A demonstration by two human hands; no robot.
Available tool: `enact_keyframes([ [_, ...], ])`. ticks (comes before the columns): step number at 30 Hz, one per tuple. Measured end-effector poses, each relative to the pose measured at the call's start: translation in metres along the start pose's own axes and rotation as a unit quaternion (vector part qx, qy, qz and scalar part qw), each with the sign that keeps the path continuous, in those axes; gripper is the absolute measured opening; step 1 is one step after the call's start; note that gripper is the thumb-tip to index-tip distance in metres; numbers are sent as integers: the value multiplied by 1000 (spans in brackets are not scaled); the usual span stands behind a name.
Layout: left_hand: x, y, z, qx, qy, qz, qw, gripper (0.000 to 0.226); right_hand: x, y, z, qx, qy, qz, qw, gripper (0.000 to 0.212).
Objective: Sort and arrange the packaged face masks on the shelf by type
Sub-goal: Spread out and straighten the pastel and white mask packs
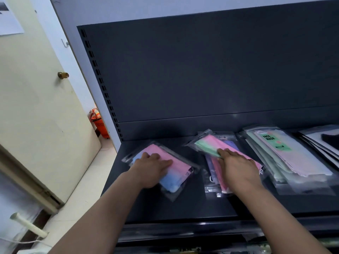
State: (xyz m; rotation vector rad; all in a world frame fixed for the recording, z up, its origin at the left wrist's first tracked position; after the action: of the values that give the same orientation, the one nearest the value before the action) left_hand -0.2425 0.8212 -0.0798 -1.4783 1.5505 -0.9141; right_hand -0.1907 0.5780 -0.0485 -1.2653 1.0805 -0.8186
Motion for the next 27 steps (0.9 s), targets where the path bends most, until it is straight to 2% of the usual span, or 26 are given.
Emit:
enact_keyframes([
  [2,15,-11,10,10,-67,6,998,51,2,-3,-1,15,-6,20,1000,38],
  [5,28,-22,20,24,-116,-52,992,56,4,-6,-4,29,-9,44,999,40],
  [7,27,-21,25,28,-120,-84,989,53,8,-9,-5,40,-2,59,997,42],
  [11,20,-13,31,48,-113,-70,990,51,7,-16,-10,45,-10,74,996,45],
  [14,11,-11,35,81,-109,-167,977,55,0,-24,-18,61,-23,66,996,45],
  [15,7,-14,32,118,-110,-253,954,55,-2,-25,-20,72,-22,57,996,45],
  [17,-7,-20,13,229,-132,-429,864,53,-8,-28,-21,104,-29,31,994,48],
  [18,-17,-23,-1,290,-149,-477,816,51,-16,-29,-19,129,-49,22,990,49],
  [21,-46,-32,-47,456,-172,-503,714,44,-57,-19,-10,150,-165,-15,975,52],
  [23,-60,-35,-70,510,-175,-499,678,42,-89,-2,-3,125,-239,-42,962,55],
  [24,-64,-36,-77,509,-171,-493,684,41,-104,11,-1,88,-264,-59,959,55],
  [25,-66,-36,-79,488,-163,-478,712,39,-116,26,1,33,-280,-67,957,53],
  [27,-61,-31,-71,383,-135,-420,812,38,-124,54,2,-61,-275,-70,957,52],
])
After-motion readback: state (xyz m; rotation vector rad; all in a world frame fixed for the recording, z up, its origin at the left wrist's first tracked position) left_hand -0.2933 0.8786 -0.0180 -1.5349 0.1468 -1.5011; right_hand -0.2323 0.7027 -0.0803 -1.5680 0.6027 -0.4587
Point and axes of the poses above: each hand's wrist, its own z-axis towards the middle knuckle, its own y-axis out of the palm, x = y × z, the point moved 5 cm from there along z, towards the middle knuckle, and after that the axes turned 10 degrees about -x, right-handed, at the moved point
